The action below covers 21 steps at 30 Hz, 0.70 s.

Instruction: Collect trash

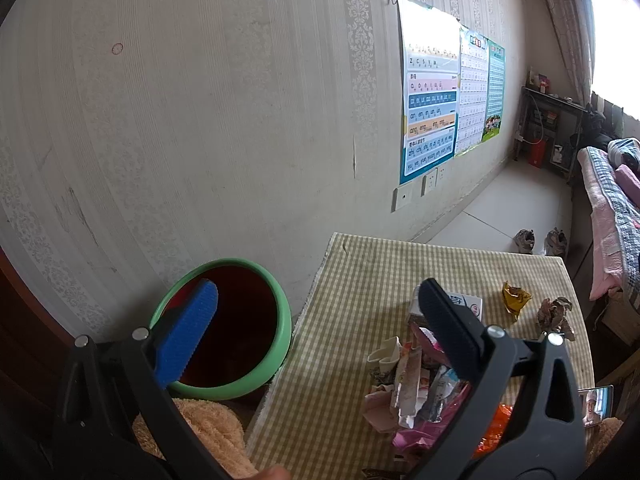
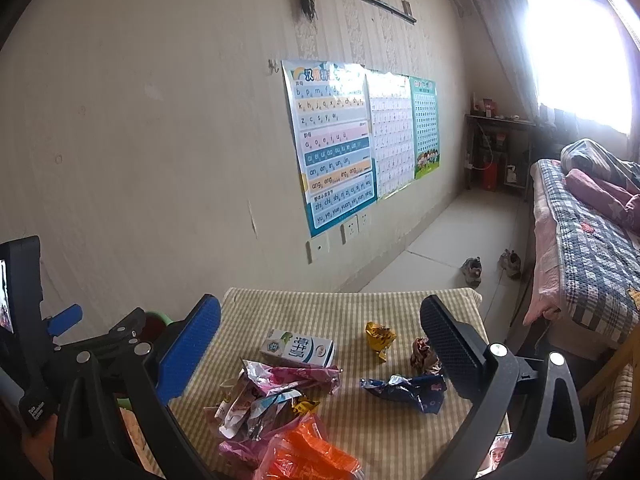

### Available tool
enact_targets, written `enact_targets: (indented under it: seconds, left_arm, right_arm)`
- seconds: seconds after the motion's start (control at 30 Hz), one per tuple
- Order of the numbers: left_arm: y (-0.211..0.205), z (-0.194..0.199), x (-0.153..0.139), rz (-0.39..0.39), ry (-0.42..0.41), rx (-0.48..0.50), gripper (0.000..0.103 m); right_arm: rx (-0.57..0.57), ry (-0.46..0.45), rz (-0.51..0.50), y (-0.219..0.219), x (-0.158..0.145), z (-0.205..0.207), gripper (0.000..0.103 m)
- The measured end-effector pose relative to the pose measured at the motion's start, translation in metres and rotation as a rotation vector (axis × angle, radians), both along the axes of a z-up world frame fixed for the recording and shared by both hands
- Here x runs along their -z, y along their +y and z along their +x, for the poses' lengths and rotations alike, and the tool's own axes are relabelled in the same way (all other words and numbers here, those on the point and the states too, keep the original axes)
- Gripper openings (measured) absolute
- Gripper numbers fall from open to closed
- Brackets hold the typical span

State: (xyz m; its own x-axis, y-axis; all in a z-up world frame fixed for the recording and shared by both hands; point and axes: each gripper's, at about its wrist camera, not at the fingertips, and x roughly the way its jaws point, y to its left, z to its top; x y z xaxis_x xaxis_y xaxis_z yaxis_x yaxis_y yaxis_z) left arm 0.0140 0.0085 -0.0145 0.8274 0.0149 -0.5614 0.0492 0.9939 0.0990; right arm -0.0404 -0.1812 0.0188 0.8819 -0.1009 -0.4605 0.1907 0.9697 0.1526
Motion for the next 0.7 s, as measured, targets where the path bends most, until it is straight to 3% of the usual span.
enact_targets:
  seconds: [0.7]
  left_arm:
    - [-0.0029, -0.0022, -0.0012, 0.007, 0.002, 0.006, 0.099]
  right_arm:
    - [0.016, -0.017, 0.000, -0.0028, -0.0018, -0.0035, 0.096]
